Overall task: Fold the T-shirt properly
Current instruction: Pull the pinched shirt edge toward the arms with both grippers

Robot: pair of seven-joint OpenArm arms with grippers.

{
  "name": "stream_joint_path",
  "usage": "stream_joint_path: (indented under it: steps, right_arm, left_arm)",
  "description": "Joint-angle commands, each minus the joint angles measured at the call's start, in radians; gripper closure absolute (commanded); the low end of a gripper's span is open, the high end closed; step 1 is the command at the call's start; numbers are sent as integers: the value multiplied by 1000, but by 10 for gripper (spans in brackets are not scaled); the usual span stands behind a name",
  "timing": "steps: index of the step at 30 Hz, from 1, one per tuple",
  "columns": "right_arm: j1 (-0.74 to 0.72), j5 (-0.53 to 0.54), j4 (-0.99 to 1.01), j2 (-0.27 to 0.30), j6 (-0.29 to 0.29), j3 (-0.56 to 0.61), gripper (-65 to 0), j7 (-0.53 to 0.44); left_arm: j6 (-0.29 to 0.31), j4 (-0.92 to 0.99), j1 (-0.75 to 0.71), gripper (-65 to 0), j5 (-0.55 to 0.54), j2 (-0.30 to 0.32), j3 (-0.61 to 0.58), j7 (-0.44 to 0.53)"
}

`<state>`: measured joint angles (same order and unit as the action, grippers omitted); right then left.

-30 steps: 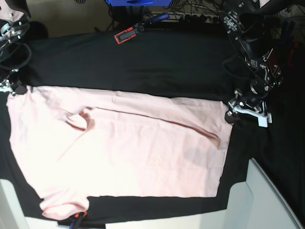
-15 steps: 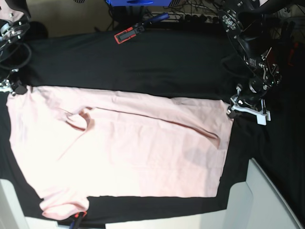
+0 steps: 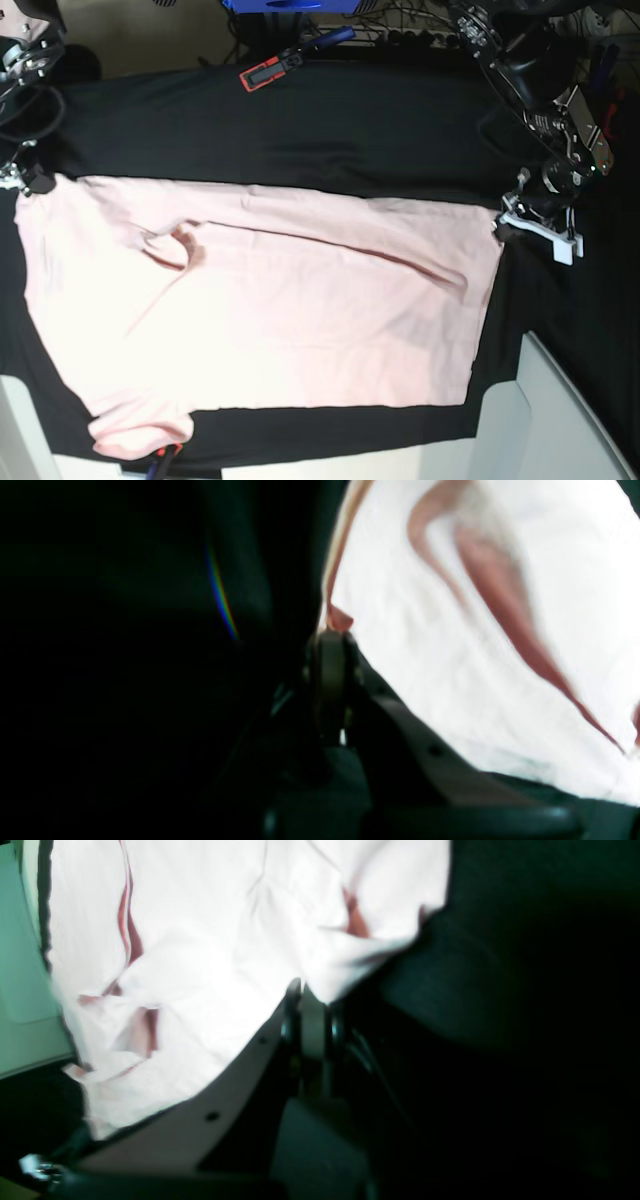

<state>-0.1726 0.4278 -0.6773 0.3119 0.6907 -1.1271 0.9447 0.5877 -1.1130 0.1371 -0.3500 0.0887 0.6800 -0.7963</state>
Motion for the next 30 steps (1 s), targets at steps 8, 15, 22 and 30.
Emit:
stream_joint_path:
  steps: [8, 15, 22, 30]
  right_arm:
    - [12, 16, -180, 22, 7, -6, 0, 101]
    - [52, 18, -229, 20, 7, -8, 0, 142]
    - [109, 18, -229, 19, 7, -8, 0, 142]
    - [160, 18, -229, 19, 7, -8, 0, 142]
  left_arm:
    - [-2, -63, -52, 0, -4, 10, 2, 12]
    - [-2, -132, -119, 0, -5, -7, 4, 12]
    - [-2, -237, -215, 0, -5, -33, 4, 12]
    - [-2, -292, -293, 0, -4, -30, 4, 12]
